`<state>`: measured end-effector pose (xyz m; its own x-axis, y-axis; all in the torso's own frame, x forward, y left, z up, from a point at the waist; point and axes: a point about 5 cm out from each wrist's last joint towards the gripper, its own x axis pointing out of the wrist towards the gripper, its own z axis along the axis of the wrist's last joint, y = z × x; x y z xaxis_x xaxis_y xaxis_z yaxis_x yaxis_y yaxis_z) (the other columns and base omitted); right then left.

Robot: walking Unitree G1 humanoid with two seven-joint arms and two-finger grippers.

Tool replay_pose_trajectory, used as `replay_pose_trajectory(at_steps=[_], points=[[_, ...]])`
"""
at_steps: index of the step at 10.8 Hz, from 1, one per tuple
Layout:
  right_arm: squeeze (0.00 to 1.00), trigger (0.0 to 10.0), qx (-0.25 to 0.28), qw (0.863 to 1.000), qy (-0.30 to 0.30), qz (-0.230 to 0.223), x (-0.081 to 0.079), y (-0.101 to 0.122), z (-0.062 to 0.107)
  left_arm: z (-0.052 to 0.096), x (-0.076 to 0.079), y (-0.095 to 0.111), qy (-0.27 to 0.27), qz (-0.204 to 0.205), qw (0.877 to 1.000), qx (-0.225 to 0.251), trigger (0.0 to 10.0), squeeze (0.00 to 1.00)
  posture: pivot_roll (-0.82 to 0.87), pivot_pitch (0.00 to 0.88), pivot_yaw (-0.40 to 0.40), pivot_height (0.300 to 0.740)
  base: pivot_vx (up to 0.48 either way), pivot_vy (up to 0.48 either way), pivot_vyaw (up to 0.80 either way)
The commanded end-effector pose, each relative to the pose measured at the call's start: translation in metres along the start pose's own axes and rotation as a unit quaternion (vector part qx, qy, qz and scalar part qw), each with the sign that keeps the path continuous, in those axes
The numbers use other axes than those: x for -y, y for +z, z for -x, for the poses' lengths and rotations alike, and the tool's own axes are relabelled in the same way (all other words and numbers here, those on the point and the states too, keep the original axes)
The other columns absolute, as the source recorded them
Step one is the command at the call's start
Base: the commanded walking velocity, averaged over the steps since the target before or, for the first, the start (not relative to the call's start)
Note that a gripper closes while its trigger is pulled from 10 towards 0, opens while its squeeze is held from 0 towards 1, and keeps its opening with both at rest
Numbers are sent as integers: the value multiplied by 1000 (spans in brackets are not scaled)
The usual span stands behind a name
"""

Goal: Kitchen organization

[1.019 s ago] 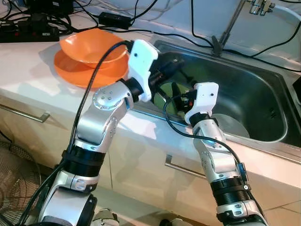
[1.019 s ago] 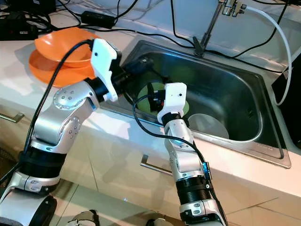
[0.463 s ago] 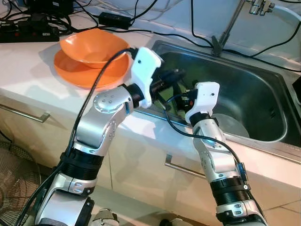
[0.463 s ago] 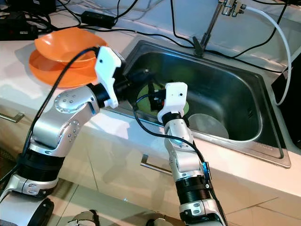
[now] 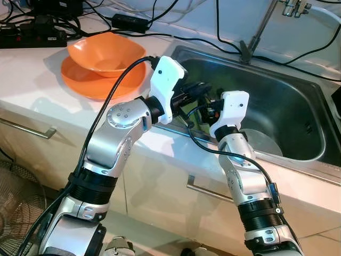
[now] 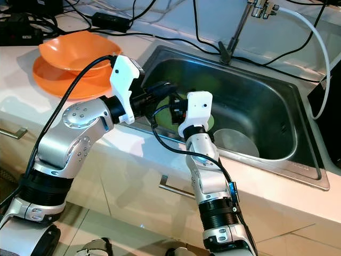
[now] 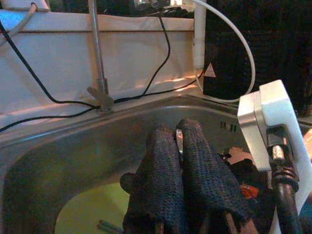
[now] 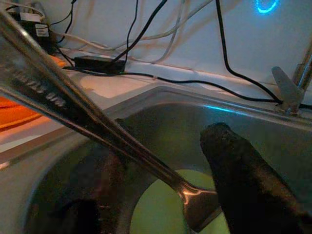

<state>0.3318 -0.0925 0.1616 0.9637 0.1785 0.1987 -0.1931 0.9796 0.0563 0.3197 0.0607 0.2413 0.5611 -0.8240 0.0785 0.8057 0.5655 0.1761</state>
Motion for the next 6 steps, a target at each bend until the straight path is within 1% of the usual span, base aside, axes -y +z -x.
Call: replay_pose_trajectory(at_steps=[1, 6], points=[[0, 0, 14, 1000, -12, -2, 7, 5, -1, -2, 5, 2, -10, -11, 1000, -1, 10000, 0, 56, 71, -130, 740, 0, 0, 0], [0, 0, 12, 1000, -9, -4, 6, 4, -1, -2, 5, 1, -10, -3, 1000, 0, 10000, 0, 59, 70, -132, 740, 0, 0, 0]])
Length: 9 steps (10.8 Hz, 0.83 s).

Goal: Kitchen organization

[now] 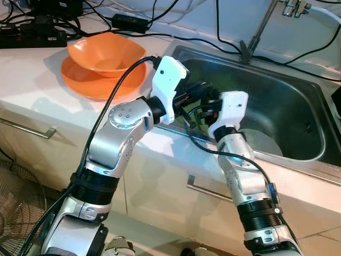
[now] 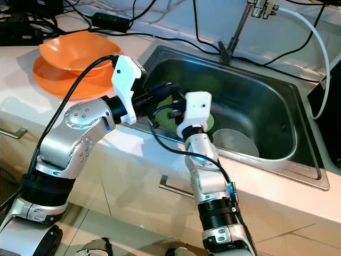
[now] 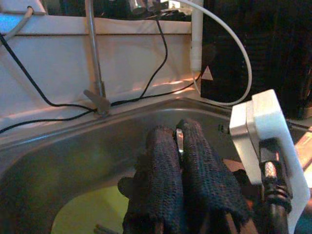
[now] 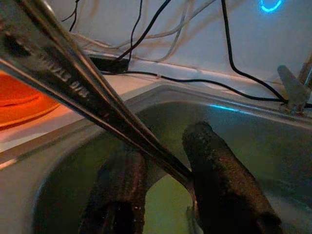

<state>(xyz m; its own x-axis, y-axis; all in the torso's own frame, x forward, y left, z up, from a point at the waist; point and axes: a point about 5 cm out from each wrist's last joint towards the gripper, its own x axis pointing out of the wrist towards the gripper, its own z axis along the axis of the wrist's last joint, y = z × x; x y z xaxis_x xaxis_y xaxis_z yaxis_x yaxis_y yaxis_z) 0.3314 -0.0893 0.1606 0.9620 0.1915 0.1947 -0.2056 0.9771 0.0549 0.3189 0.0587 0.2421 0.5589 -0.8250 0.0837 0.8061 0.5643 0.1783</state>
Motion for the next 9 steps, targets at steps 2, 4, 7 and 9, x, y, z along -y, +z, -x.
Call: replay_pose_trajectory(at_steps=[2, 4, 7, 9], points=[[0, 0, 14, 1000, -15, -4, 10, 5, -1, -1, 3, 0, -4, -6, 1000, 1, 10000, 0, 58, 72, -133, 740, 0, 0, 0], [0, 0, 14, 1000, -16, -4, 10, 5, -1, -1, 1, -1, 7, -3, 1000, 4, 10000, 1000, 58, 72, -133, 740, 0, 0, 0], [0, 0, 13, 1000, -17, -3, 11, 4, -1, -1, -1, 2, 17, 3, 1000, 14, 10000, 1000, 56, 71, -134, 740, 0, 0, 0], [0, 0, 13, 1000, -18, -3, 12, 4, -2, 2, -6, 7, 31, 21, 999, 37, 10000, 1000, 58, 71, -135, 740, 0, 0, 0]])
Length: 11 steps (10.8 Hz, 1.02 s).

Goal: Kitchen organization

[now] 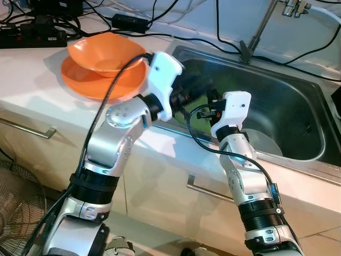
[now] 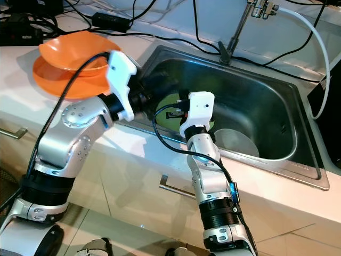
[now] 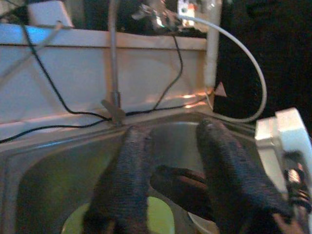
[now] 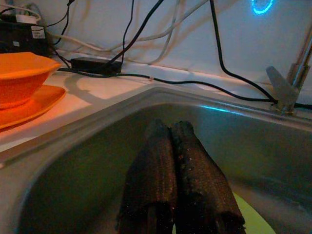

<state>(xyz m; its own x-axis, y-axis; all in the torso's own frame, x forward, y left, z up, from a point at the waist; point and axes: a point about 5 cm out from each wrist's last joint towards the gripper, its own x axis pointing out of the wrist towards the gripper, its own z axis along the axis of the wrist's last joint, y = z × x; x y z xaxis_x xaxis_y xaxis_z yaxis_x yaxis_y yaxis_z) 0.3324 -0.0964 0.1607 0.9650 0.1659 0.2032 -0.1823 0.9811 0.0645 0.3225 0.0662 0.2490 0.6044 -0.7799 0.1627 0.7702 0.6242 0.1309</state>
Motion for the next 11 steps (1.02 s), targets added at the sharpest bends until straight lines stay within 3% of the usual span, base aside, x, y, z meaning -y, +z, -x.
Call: replay_pose_trajectory(at_steps=[1, 2, 3, 4, 5, 7, 10, 11], points=[[0, 0, 7, 1000, -6, -1, 5, 3, -2, -1, 0, 4, 5, 9, 1000, 13, 10000, 1000, 58, 71, -135, 740, 0, 0, 0], [0, 0, 5, 1000, -7, 0, 5, 2, -2, -1, -4, 4, 21, 3, 1000, 16, 10000, 1000, 60, 71, -136, 740, 0, 0, 0], [0, 0, 3, 1000, -8, 1, 6, 1, -2, 1, -11, 5, 54, -10, 998, 18, 10000, 0, 58, 71, -134, 740, 0, 0, 0], [0, 0, 0, 1000, -12, 4, 8, 0, -2, 1, -13, 4, 63, -12, 998, 17, 10000, 0, 58, 71, -134, 740, 0, 0, 0], [0, 10000, -8, 1000, -20, 7, 11, -2, -3, 3, -14, 2, 72, -16, 997, 15, 10000, 0, 58, 71, -134, 740, 0, 0, 0], [0, 10000, -19, 999, -33, 10, 16, -4, -5, 9, -22, 2, 119, -45, 992, 13, 10000, 0, 60, 74, -135, 740, 0, 0, 0], [0, 10000, -37, 998, -57, 8, 24, -8, -6, 19, -33, 2, 168, -130, 977, -7, 10000, 0, 64, 71, -139, 740, 0, 0, 0], [0, 10000, 7, 991, -57, 125, 27, 3, -7, 24, -35, -3, 179, -153, 972, -16, 10000, 0, 66, 70, -140, 740, 0, 0, 0]])
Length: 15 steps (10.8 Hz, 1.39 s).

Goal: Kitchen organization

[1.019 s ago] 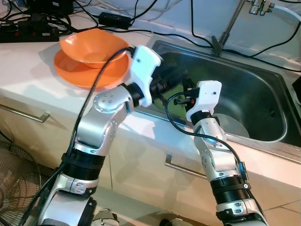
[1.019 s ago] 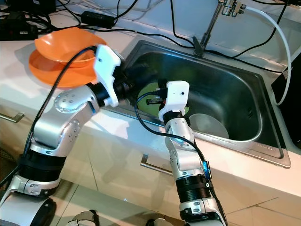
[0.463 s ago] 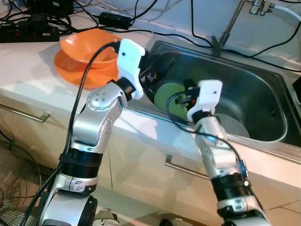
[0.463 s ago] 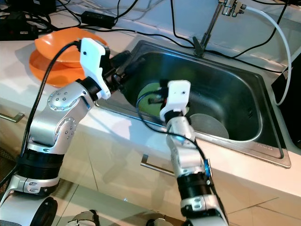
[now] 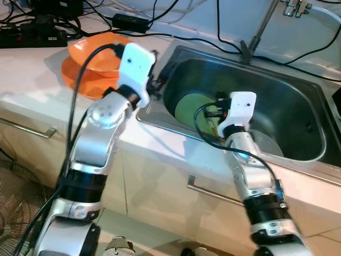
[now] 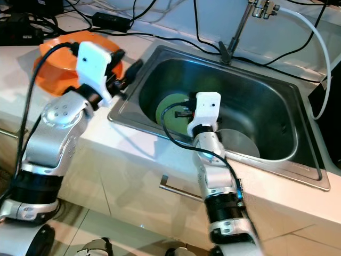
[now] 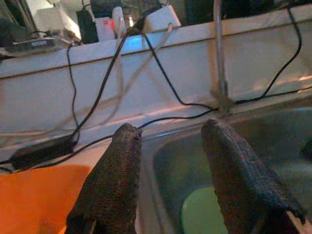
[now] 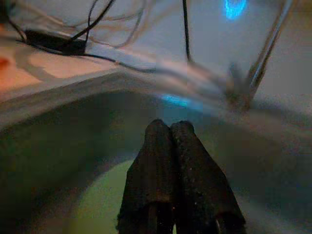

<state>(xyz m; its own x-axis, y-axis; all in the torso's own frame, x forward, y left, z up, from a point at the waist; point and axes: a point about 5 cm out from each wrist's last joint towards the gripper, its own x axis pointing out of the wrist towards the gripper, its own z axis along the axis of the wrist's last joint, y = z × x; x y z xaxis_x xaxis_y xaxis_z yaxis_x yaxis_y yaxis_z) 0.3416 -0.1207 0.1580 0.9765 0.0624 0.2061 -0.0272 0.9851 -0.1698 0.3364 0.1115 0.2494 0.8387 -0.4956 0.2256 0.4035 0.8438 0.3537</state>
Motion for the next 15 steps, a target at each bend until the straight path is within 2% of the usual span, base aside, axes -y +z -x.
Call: replay_pose_trajectory(at_steps=[1, 3, 9, 10, 11, 12, 13, 14, 15], points=[[0, 10000, 96, 992, -1, 84, 1, 26, -1, 1, 7, -5, -9, -22, 1000, -8, 10000, 0, 67, 66, -139, 740, 0, 0, 0], [0, 10000, 112, 992, -20, 63, 5, 32, -1, 1, 10, -7, -13, -31, 999, -8, 10000, 0, 68, 63, -140, 740, 0, 0, 0], [0, 10000, 139, 983, -31, 114, 5, 34, 0, -1, 13, -9, -16, -67, 998, -7, 10000, 0, 65, 76, -140, 740, 0, 0, 0], [898, 10000, 138, 984, -33, 113, 6, 33, 0, -2, 13, -9, -17, -69, 997, -7, 10000, 0, 64, 76, -140, 740, 0, 0, 0], [1000, 10000, 124, 986, -38, 102, 7, 30, 0, -2, 14, -10, -18, -72, 997, -7, 10000, 0, 64, 75, -140, 740, 0, 0, 0], [0, 10000, 91, 993, -31, 71, 5, 22, -1, -2, 13, -10, -18, -82, 996, -9, 10000, 0, 64, 76, -139, 740, 0, 0, 0], [0, 10000, 57, 997, -35, 28, 5, 15, -2, -2, 12, -10, -18, -102, 994, -15, 10000, 0, 64, 76, -139, 740, 0, 0, 0], [0, 10000, 11, 998, -39, -40, 3, 5, -3, -2, 11, -9, -21, -128, 991, -19, 10000, 0, 65, 79, -139, 740, 0, 0, 0], [0, 10000, -10, 996, -41, -74, 0, -1, -2, -2, 10, -8, -20, -149, 988, -23, 10000, 0, 68, 79, -140, 740, 0, 0, 0]])
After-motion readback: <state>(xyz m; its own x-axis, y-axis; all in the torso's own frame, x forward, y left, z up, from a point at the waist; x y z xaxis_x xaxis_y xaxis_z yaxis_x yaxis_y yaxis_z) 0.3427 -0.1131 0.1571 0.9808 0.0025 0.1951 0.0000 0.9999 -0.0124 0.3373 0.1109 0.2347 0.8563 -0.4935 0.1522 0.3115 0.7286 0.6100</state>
